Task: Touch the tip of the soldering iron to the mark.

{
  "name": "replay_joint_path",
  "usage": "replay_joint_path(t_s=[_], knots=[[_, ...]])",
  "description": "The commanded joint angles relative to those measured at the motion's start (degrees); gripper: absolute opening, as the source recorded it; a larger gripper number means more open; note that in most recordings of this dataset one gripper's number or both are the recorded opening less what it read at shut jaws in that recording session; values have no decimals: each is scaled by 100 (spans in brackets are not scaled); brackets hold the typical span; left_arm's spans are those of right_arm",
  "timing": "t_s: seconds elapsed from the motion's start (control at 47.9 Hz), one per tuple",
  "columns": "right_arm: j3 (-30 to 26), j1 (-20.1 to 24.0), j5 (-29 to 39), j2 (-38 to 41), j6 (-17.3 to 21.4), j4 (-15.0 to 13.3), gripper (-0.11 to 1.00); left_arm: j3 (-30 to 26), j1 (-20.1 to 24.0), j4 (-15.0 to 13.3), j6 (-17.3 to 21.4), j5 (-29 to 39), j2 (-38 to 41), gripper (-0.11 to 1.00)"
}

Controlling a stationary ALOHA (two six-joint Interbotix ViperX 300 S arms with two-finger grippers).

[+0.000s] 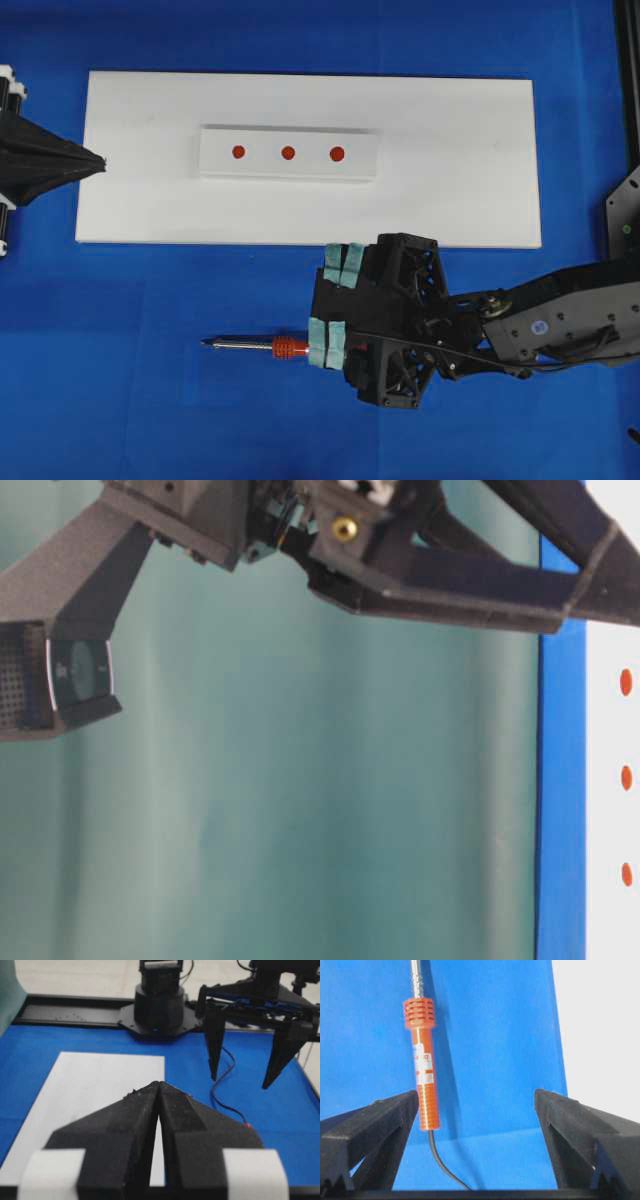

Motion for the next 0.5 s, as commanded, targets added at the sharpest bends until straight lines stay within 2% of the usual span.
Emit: replay_joint_path(t_s=[0.0, 0.23, 0.481], knots=[[-62, 0, 0, -167, -18, -53, 89, -62, 9, 9, 0, -26, 18, 0], [-35, -360, 0, -202, -114, -299, 89, -62, 9, 9, 0, -26, 18, 0], [-35, -1125, 0, -229, -844, -290, 88, -62, 9, 9, -9, -18, 18, 0]])
